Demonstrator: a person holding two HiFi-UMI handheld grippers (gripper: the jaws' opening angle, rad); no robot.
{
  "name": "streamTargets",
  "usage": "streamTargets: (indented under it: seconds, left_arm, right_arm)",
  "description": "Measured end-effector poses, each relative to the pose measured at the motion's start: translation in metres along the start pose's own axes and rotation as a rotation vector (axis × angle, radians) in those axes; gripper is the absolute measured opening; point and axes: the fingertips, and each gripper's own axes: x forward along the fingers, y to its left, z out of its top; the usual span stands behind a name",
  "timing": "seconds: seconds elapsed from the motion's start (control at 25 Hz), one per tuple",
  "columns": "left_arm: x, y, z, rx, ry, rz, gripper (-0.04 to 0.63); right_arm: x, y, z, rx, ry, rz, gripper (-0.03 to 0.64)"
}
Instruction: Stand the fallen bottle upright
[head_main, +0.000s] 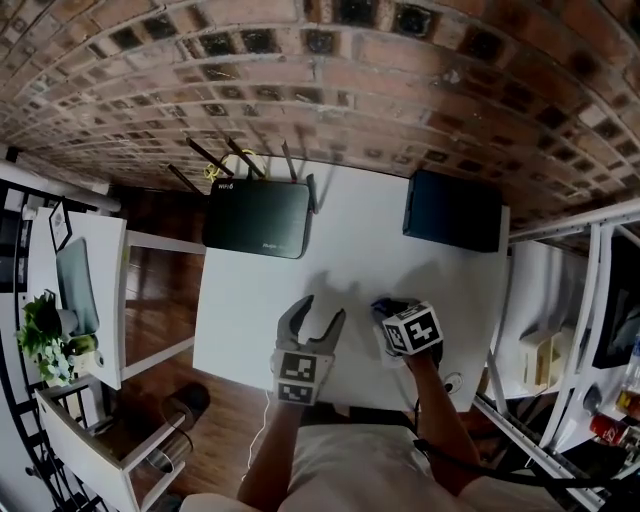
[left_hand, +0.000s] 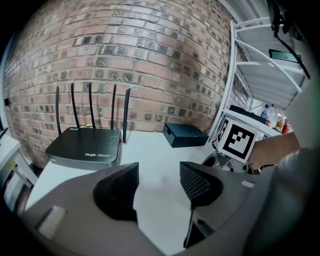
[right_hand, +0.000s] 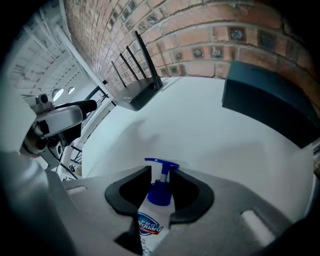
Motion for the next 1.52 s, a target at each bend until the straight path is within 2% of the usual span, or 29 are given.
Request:
streamTargets:
  seconds: [0.2,0.56,0.8,1.0,1.2,1.52]
  left_arm:
    - [-0.009,0.002,0.005,-0.007,-0.019,-0.005,0.279]
    - [-0.028,0.0,0.021,0.019,-0.068,-0.009,0.279]
    - [-0.039,-0.007,0.027,0.029,-0.092,-0.014,0.279]
    - [-0.046,-0.005,0.027,0.02,-0.103,-0.001,0.279]
    - [-0.051,-0.008,0.02,0.01,-0.102,0.008,0.279]
    - [-0.058,-0.026,0.008,-0.026,-0.097,-0.023,0.279]
  right_arm:
    - [-0.015,0.004,0.009,0.001,-0.075,-0.04,0.098]
    - [-0.066,0.008,0.06,-0.025,-0.333,-0.136,0.097]
    - [-0.09,0.014,0.071,-0.079,-0.464,-0.194,0.092]
    - [-0.104,0.016,0.071,-0.117,-0.573,-0.25,0.071]
    - [-0.111,0.02,0.061,-0.142,-0.641,-0.264,0.071]
    - [-0.124,0.038,0.032,-0.224,-0.812,-0.342,0.071]
